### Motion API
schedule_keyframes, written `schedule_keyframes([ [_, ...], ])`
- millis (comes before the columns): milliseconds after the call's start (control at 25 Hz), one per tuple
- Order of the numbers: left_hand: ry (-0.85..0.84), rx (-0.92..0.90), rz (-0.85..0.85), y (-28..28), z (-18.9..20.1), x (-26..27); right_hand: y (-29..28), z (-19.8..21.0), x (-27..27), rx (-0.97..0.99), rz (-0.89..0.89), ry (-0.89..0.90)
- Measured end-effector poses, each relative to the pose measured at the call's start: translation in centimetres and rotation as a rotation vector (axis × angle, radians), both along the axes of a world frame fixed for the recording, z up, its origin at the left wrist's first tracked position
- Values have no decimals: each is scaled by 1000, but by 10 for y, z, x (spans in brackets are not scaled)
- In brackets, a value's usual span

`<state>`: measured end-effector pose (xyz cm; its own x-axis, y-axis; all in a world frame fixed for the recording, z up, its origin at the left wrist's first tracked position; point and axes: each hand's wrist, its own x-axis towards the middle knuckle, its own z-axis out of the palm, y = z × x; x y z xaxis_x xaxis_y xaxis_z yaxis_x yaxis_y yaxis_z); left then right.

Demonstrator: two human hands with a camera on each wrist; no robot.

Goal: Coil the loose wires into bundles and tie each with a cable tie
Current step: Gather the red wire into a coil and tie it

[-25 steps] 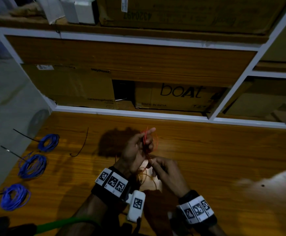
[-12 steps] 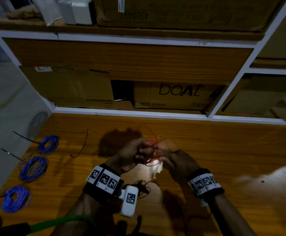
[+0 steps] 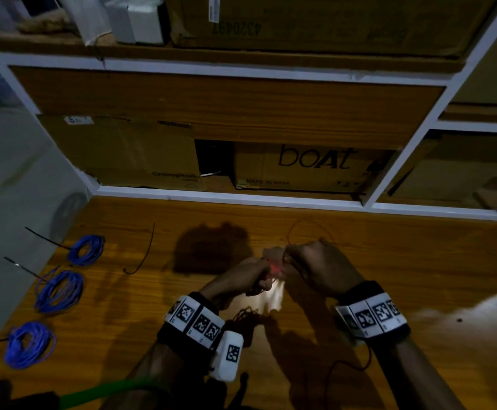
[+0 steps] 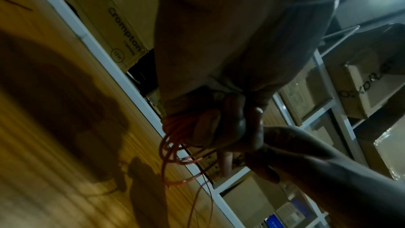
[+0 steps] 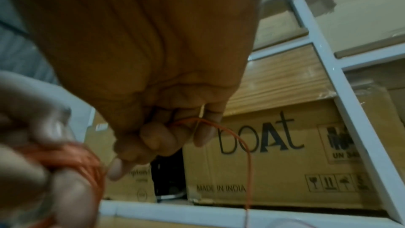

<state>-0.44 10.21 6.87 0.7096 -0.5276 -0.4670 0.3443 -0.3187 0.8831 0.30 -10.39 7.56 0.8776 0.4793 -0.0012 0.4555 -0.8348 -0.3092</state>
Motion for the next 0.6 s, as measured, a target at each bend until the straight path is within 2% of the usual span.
schedule_keyframes([
  [160,-106,69,189,2,-10,4,5,16,-17,84,-85,-86],
  [320,-31,-196,426,11,-15,13,17,11,-33,364,-39,82],
  [400,19,-289,515,11,-14,16,25,-1,-41,401,0,164],
  [520,72,-440,524,5,-9,17,37,-11,-53,437,36,223],
  [600,58,-458,505,1,-5,17,43,-17,-57,479,23,248],
])
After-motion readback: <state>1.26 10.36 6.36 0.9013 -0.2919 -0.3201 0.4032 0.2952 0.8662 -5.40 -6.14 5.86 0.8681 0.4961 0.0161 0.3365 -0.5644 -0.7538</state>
